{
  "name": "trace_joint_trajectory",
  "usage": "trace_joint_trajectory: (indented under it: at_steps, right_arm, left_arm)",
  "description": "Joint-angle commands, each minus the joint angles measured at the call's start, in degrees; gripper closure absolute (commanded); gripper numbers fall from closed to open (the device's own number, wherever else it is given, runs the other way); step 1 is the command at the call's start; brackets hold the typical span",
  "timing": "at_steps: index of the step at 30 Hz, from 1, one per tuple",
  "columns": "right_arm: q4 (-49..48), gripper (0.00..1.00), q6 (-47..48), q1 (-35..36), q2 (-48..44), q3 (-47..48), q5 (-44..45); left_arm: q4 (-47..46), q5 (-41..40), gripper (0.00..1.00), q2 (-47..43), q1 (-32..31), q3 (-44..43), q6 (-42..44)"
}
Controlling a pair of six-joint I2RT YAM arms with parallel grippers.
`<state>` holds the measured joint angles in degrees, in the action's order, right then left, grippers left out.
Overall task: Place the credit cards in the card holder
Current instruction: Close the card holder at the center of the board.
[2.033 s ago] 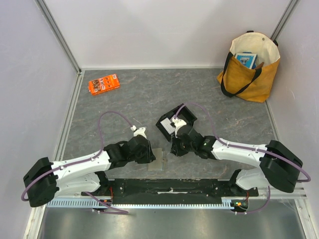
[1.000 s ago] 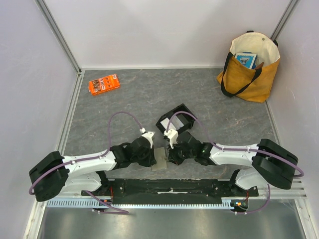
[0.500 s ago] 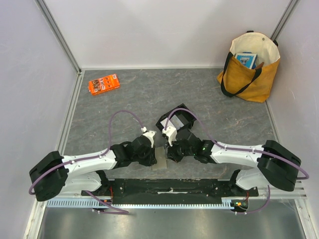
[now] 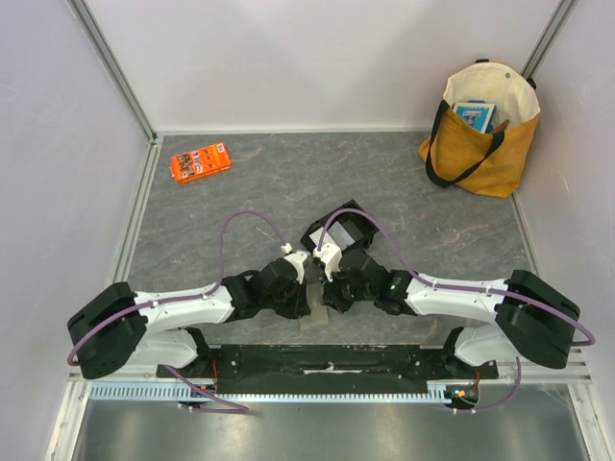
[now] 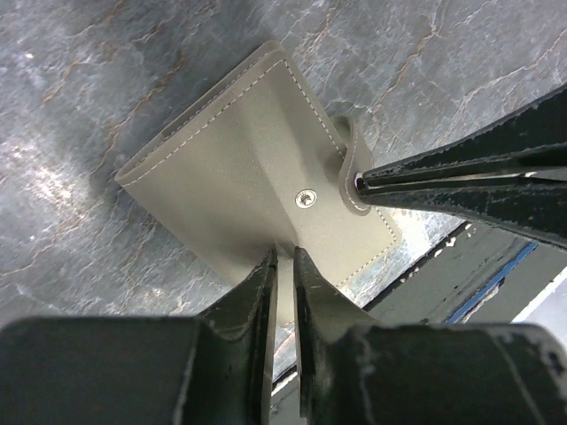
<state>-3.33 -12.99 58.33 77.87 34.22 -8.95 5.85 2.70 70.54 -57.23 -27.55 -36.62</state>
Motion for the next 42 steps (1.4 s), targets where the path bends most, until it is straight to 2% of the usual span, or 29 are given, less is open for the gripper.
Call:
trace_joint_trajectory:
  at_steps: [1,8,11,14,22,33,42]
  right_arm:
    - [-0.97,0.91,-0.19,-0.40,0.27,0.06,0.25]
    - [-0.10,0.94,0.16,-1.46,1.15,-0.03,0.77]
    - [-0.53,0.95,-1.06,-3.47,-3.66,-1.34,3.06]
    - [0.17,0.94,-0.90,-5.15,-5.53,-2.05,1.40]
    - [-0.71,0.94,-0.19,-5.24,-0.97,-1.79,-2.82]
    - [-1.76,0.94,-1.16,-5.24,0.44,-1.96,-5.29]
    - [-3.87,0.95,-1.77,-5.24,3.52,-2.31,-5.90]
  left_arm:
    - [-0.22,1.08,0.82,2.58,-0.16,-0.14,2.26]
    - [0.83,1.61,0.83,4.07,-0.16,-0.57,2.96]
    - [1.62,1.78,0.84,4.16,-0.16,-1.45,3.31]
    - [1.54,1.26,0.83,3.29,-0.16,-2.50,3.31]
    - [1.80,2.05,0.81,5.48,-0.16,-6.81,5.24]
    - [0.22,1.26,0.75,7.06,-0.16,-7.08,4.72]
    - [-0.66,2.92,0.87,11.02,-0.16,-5.41,2.44]
